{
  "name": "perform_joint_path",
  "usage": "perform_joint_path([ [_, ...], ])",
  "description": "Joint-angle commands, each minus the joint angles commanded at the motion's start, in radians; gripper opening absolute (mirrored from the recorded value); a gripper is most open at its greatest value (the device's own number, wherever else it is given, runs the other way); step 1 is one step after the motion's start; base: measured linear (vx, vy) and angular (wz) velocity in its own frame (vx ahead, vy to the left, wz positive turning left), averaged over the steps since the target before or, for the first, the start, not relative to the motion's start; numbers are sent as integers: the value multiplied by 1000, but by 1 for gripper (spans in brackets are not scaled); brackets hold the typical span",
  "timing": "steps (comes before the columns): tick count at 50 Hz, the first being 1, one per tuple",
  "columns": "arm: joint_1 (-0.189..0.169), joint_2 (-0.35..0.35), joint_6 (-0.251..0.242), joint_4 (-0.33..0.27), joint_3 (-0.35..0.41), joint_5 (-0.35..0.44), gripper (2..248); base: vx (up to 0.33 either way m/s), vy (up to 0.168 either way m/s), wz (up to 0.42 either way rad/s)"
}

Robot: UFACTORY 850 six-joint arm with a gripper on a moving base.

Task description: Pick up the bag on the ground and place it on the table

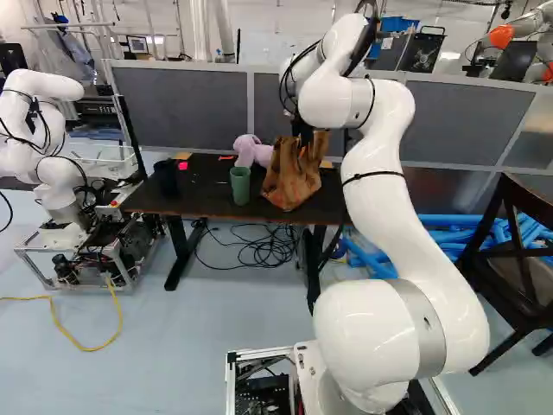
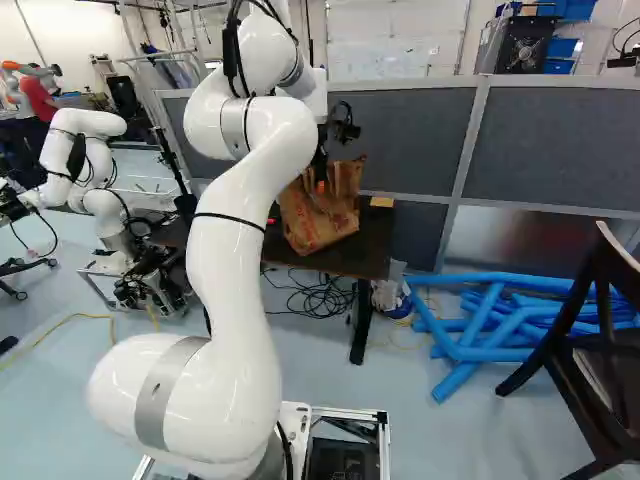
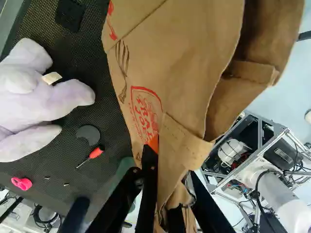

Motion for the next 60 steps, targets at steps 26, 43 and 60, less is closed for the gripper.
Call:
perform_joint_path([
  [26,0,-19,0,0,-3,0,71,0,0,0],
  [43,0,-19,0,0,-3,0,177,0,0,0],
  [60,0,4,0,0,2,0,247,0,0,0],
])
